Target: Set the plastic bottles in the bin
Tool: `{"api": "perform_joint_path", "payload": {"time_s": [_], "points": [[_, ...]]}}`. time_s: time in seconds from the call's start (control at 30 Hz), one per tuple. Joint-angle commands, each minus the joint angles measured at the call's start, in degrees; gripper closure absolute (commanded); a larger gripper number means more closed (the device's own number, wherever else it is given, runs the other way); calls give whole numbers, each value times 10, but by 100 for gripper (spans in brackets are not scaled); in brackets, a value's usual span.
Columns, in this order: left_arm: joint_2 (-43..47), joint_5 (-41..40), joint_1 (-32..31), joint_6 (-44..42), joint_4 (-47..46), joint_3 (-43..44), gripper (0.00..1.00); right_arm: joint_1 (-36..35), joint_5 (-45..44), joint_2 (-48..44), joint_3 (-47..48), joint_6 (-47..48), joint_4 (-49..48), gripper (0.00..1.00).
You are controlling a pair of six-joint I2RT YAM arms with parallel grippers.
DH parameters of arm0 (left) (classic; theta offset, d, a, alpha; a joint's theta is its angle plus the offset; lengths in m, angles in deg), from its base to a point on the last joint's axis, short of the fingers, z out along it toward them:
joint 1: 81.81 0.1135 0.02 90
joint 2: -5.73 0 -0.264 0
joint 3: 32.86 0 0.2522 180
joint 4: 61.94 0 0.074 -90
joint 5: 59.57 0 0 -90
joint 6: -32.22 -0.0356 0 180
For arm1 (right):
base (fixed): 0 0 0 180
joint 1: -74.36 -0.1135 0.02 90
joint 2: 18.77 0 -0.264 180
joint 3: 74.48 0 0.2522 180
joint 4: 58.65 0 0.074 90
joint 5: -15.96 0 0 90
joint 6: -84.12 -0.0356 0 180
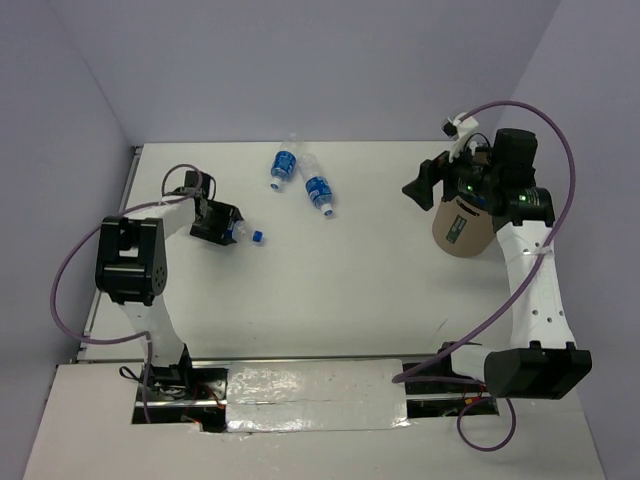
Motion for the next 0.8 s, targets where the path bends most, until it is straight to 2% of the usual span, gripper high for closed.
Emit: {"api": "perform_joint_path", "payload": {"time_s": [0.0, 0.1, 0.13, 0.2, 0.27, 0.3, 0.33, 0.4, 0.43, 0.5, 0.53, 0.57, 0.67, 0.77], "points": [[73, 74, -8, -122, -171, -57, 42, -24, 22, -14, -15, 17, 16, 0], [134, 134, -10, -179, -293, -132, 50, -64, 28, -7, -26, 17, 17, 0], [165, 184, -11, -191, -370, -160, 53, -74, 33, -3, -27, 17, 18, 0], [190, 233, -19, -224, -425, -172, 55, -109, 44, 8, -32, 11, 16, 0], [192, 343, -34, -246, -545, -180, 55, -128, 92, 25, -34, -23, -2, 0], [195, 388, -64, -247, -605, -185, 58, -147, 105, 32, -34, -43, -12, 0], [200, 448, -84, -245, -721, -203, 60, -158, 116, 37, -34, -100, -45, 0], [222, 464, -144, -278, -760, -210, 61, -188, 116, 54, -29, -163, -86, 0], [229, 464, -163, -298, -759, -207, 61, -198, 101, 57, -27, -239, -133, 0], [240, 462, -203, -349, -748, -205, 61, -235, 24, 69, -6, -318, -172, 0], [243, 463, -212, -361, -757, -207, 61, -249, -9, 79, 8, -333, -171, 0], [247, 467, -225, -361, -792, -218, 61, -263, -81, 85, 40, -351, -166, 0], [260, 458, -240, -350, -846, -235, 60, -294, -163, 112, 89, -366, -138, 0], [274, 452, -256, -368, -836, -244, 58, -297, -184, 123, 89, -389, -136, 0]]}}
